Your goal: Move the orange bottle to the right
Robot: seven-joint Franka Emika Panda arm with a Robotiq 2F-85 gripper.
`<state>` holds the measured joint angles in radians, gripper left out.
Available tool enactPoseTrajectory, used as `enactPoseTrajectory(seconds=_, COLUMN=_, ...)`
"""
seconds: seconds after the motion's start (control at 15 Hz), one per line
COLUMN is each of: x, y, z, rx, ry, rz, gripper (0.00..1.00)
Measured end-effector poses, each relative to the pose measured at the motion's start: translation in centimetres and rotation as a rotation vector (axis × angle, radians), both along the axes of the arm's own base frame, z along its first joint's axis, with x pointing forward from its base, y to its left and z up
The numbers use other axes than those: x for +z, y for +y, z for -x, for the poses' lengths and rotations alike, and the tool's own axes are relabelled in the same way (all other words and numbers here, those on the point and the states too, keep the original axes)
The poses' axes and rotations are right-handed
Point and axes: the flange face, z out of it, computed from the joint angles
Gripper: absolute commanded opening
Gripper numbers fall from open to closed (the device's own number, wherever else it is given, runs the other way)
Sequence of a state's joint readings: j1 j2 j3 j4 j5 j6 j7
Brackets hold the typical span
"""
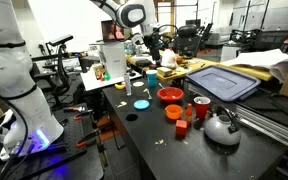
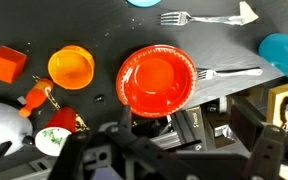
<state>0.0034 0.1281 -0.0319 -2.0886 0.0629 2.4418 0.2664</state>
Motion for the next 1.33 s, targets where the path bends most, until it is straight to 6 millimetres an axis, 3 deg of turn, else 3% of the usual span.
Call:
enactPoseTrajectory(seconds=0.8, x=4.6, y=7.9, z=3.4, rx=0.324, ry=0.014, rz=0.028, gripper=1.0)
enactPoseTrajectory(seconds=1.07, x=6.3, y=9.5, z=4.8, rx=0.363, ry=0.057, rz=0.032, gripper=1.0)
enactPoseTrajectory(seconds=1.33, x=8.4, y=9.9, z=5.7, rx=0.386, ry=0.098, rz=0.051, gripper=1.0)
